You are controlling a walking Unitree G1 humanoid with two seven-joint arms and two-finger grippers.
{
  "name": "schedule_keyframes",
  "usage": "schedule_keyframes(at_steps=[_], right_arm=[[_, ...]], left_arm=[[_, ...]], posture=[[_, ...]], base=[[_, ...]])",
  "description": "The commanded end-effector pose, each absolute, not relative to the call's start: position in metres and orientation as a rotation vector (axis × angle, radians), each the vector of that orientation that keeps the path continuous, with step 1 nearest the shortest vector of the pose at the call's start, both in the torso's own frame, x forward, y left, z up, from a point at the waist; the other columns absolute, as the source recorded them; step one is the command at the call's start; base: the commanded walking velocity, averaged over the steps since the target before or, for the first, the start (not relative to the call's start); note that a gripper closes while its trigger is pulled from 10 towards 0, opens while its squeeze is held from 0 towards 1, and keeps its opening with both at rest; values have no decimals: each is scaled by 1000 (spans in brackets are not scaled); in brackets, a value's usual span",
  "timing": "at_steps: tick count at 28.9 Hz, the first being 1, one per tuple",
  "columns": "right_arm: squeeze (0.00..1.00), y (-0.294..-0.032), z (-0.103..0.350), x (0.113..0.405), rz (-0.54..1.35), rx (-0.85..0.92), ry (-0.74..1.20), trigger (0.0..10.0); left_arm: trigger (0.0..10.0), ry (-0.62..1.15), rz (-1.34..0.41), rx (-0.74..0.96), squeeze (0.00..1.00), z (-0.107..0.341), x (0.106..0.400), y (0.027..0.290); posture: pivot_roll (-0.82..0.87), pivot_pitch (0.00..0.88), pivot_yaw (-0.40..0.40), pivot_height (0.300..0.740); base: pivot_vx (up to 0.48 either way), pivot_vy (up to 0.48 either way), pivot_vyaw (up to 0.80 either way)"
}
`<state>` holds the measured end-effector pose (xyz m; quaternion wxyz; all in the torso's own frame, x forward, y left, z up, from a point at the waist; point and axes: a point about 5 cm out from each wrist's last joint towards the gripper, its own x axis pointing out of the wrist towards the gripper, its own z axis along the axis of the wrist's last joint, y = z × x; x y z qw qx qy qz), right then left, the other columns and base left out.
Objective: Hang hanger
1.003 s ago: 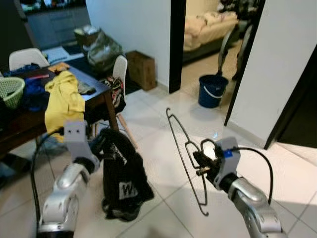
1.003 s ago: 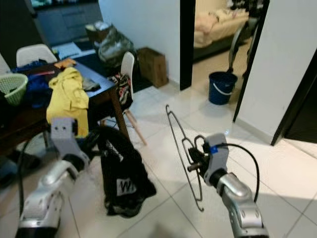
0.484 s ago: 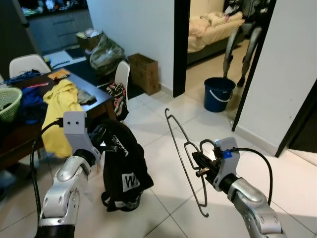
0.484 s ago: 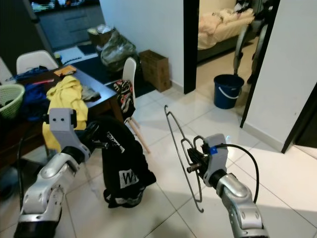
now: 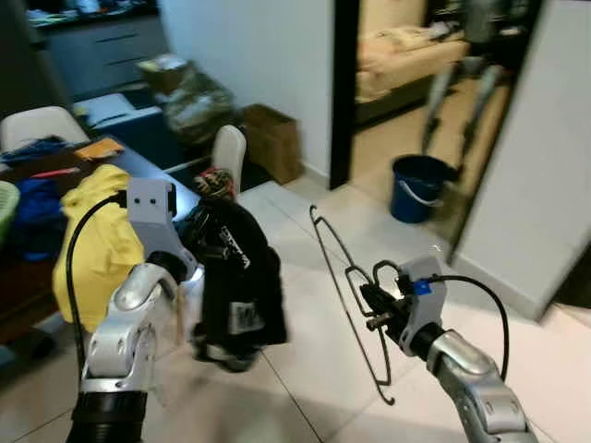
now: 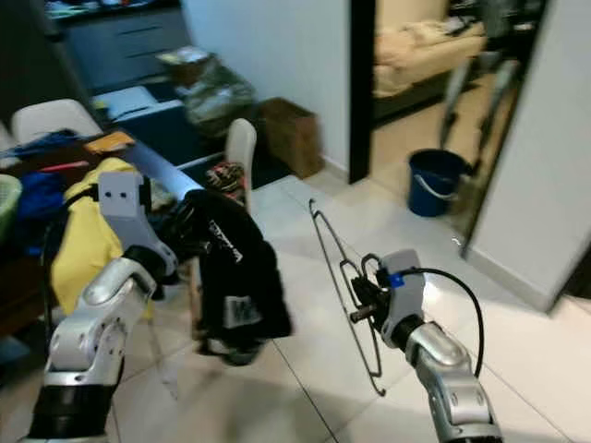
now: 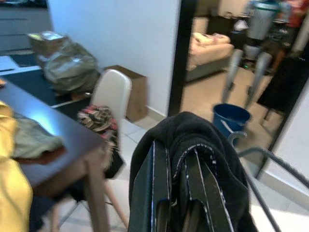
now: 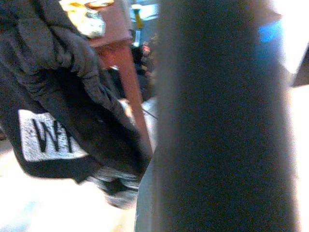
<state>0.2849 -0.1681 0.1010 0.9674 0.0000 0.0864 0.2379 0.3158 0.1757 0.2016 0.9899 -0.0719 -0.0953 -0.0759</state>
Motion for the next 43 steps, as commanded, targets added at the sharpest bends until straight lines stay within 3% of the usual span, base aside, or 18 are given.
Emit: schedule_keyframes(at_steps=[1, 8, 12, 14, 16, 21, 22, 24, 26, 27, 30, 34, 43], right_arm=[[0, -167, 100, 284, 494, -8, 180, 10000], [0, -167, 99, 285, 495, -13, 183, 10000], [0, -165, 99, 284, 503, -36, 184, 10000], [0, -165, 99, 284, 503, -36, 184, 10000], [0, -163, 99, 283, 514, -62, 181, 10000], [0, -162, 99, 282, 517, -66, 178, 10000], [0, -162, 98, 282, 520, -70, 177, 10000], [0, -162, 98, 282, 520, -70, 177, 10000], [0, -161, 97, 280, 529, -73, 180, 10000], [0, -161, 97, 280, 529, -73, 180, 10000], [0, -161, 97, 280, 545, -80, 188, 10000], [0, -162, 96, 280, 553, -87, 192, 10000], [0, -163, 96, 279, 540, -83, 193, 10000]], left_arm=[[10000, -240, -154, -146, 0, 214, 318, 178], [10000, -324, -141, -121, 0, 244, 322, 185], [10000, -432, -74, -42, 0, 285, 325, 212], [10000, -432, -74, -42, 0, 285, 325, 212], [10000, -503, 4, 16, 0, 313, 322, 235], [10000, -546, 66, 36, 0, 328, 317, 249], [10000, -592, 159, 59, 0, 344, 307, 265], [10000, -592, 159, 59, 0, 344, 307, 265], [10000, -615, 407, 98, 0, 353, 282, 297], [10000, -615, 407, 98, 0, 353, 282, 297], [10000, -518, 643, 64, 0, 331, 263, 334], [10000, -468, 682, 43, 0, 317, 261, 345], [10000, -412, 489, 85, 0, 304, 280, 327]], posture=[[-53, 0, 57, 740], [-52, 0, 54, 740], [-49, 0, 61, 740], [-49, 0, 61, 740], [-49, 0, 62, 740], [-48, 0, 67, 740], [-44, 0, 69, 740], [-44, 0, 69, 740], [-36, 0, 62, 740], [-36, 0, 62, 740], [-26, 0, 50, 740], [-23, 0, 47, 740], [-34, 0, 50, 740]], base=[[480, 0, 0], [480, 0, 0], [480, 0, 0], [480, 0, 0], [480, 0, 722], [480, 0, 794], [480, 0, 794], [480, 0, 794], [367, 0, 794], [255, 0, 794], [80, 0, 794], [0, 0, 794], [0, 0, 794]])
